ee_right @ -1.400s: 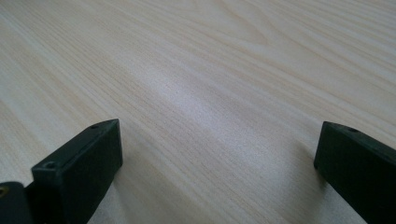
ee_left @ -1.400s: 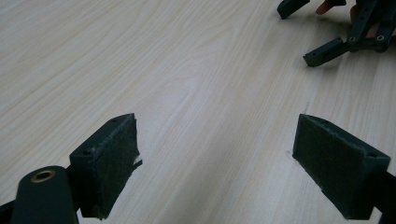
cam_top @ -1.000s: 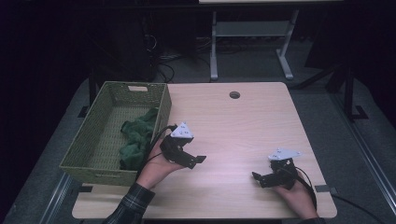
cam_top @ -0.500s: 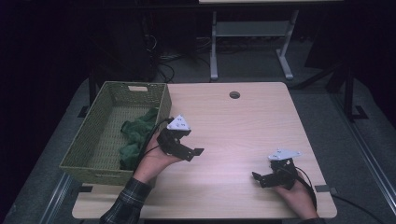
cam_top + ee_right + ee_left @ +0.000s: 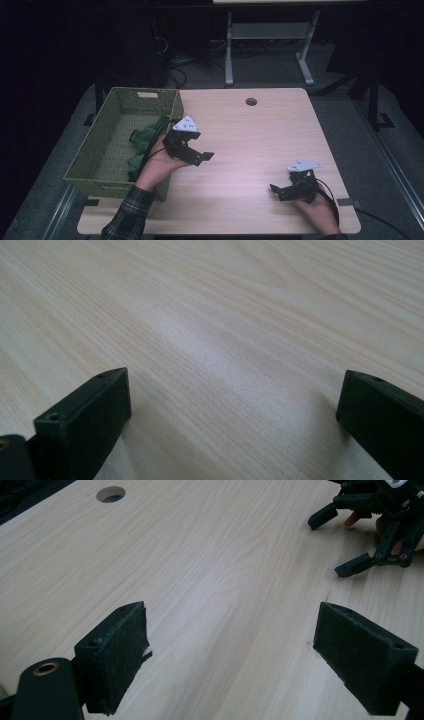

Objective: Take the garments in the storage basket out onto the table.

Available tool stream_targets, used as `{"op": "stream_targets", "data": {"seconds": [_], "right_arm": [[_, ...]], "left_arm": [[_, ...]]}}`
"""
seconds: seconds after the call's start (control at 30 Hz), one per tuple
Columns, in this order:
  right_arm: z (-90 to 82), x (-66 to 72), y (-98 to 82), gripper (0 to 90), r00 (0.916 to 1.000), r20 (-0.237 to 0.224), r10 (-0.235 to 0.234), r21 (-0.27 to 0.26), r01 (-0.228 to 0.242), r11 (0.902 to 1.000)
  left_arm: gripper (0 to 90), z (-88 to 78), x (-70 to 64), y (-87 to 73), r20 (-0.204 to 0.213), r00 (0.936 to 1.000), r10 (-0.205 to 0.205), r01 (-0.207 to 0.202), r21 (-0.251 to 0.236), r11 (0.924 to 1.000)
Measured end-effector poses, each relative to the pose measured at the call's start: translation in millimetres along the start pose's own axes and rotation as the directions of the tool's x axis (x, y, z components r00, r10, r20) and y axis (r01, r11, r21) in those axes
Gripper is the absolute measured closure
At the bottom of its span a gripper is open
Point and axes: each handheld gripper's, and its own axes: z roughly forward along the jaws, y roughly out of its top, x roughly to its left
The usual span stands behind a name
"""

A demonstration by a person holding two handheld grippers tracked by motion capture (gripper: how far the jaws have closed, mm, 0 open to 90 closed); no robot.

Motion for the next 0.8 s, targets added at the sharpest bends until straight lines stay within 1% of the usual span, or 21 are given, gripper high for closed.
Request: {"op": "stream_targets", "data": {"seconds": [0.07,0.17,0.2,0.23,0.3,0.33,0.37,0.4,0.43,0.47,0.5,0.57,0.6,0.63,0.7,0.73,0.8], "right_arm": [[0.0,0.1,0.0,0.7,1.0000,0.000,0.000,0.000,0.000,1.0000],[0.0,0.1,0.0,0.7,1.0000,0.000,0.000,0.000,0.000,1.0000],[0.0,0.1,0.0,0.8,1.0000,0.000,0.001,-0.001,-0.001,1.0000],[0.0,0.0,0.0,0.8,1.0000,0.000,0.000,0.000,0.000,1.0000],[0.0,0.0,0.0,0.7,1.0000,0.000,0.000,0.000,0.000,1.0000],[0.0,0.0,0.0,0.8,1.0000,0.000,0.000,-0.001,0.000,1.0000],[0.0,0.0,0.0,0.8,1.0000,0.000,-0.001,0.001,0.001,1.0000],[0.0,0.0,0.0,0.8,1.0000,0.000,-0.001,0.001,0.001,1.0000],[-0.1,0.0,0.1,0.8,1.0000,0.000,-0.001,0.002,0.001,1.0000],[-0.1,0.0,0.1,0.8,1.0000,0.000,-0.001,0.002,0.001,1.0000],[-0.1,-0.1,0.0,0.8,1.0000,0.000,-0.001,0.002,0.001,1.0000],[0.0,-0.5,0.0,0.7,1.0000,0.001,-0.007,0.000,0.007,1.0000],[0.0,-0.4,0.1,0.7,1.0000,0.000,-0.005,-0.001,0.005,1.0000],[0.1,-0.4,0.0,0.7,1.0000,0.000,-0.006,-0.001,0.006,1.0000],[0.1,-0.4,0.0,0.7,1.0000,0.000,-0.006,-0.001,0.006,1.0000],[0.0,-0.4,0.1,0.7,1.0000,0.000,-0.005,-0.001,0.005,1.0000],[0.0,-0.4,0.1,0.7,1.0000,0.000,-0.005,-0.001,0.005,1.0000]], "left_arm": [[13.6,-3.4,3.6,1.4,-0.014,0.9999,0.005,-0.005,0.004,1.0000],[13.5,-6.2,6.9,2.4,-0.018,0.9998,0.002,-0.002,0.004,1.0000],[13.6,-9.3,10.6,3.2,-0.026,0.9997,-0.003,0.002,-0.005,1.0000],[13.6,-9.3,10.6,3.2,-0.026,0.9997,-0.003,0.002,-0.005,1.0000],[13.6,-14.4,15.1,2.1,-0.024,0.9996,-0.013,0.013,-0.010,0.9999],[13.7,-16.9,16.8,1.4,-0.035,0.9994,-0.005,0.005,0.000,1.0000],[13.7,-19.4,18.4,0.3,-0.047,0.9988,-0.009,0.009,0.002,1.0000],[13.7,-19.4,18.4,0.3,-0.047,0.9988,-0.009,0.009,0.002,1.0000],[13.8,-23.8,21.7,-2.6,-0.056,0.9981,-0.024,0.024,-0.009,0.9997],[13.8,-23.8,21.7,-2.6,-0.056,0.9981,-0.024,0.024,-0.009,0.9997],[13.8,-28.6,25.4,-5.1,-0.067,0.9974,-0.025,0.024,-0.009,0.9997],[13.8,-33.3,27.8,-7.2,-0.080,0.9962,-0.033,0.032,-0.012,0.9994],[13.8,-36.2,29.3,-8.1,-0.088,0.9956,-0.031,0.030,-0.010,0.9995],[13.9,-38.3,30.5,-9.2,-0.093,0.9949,-0.038,0.037,-0.016,0.9992],[13.8,-41.0,32.3,-10.0,-0.099,0.9944,-0.037,0.036,-0.012,0.9993],[13.9,-45.2,35.0,-11.8,-0.111,0.9925,-0.050,0.048,-0.016,0.9987],[13.9,-47.4,36.4,-12.6,-0.117,0.9919,-0.049,0.048,-0.014,0.9988]]}}
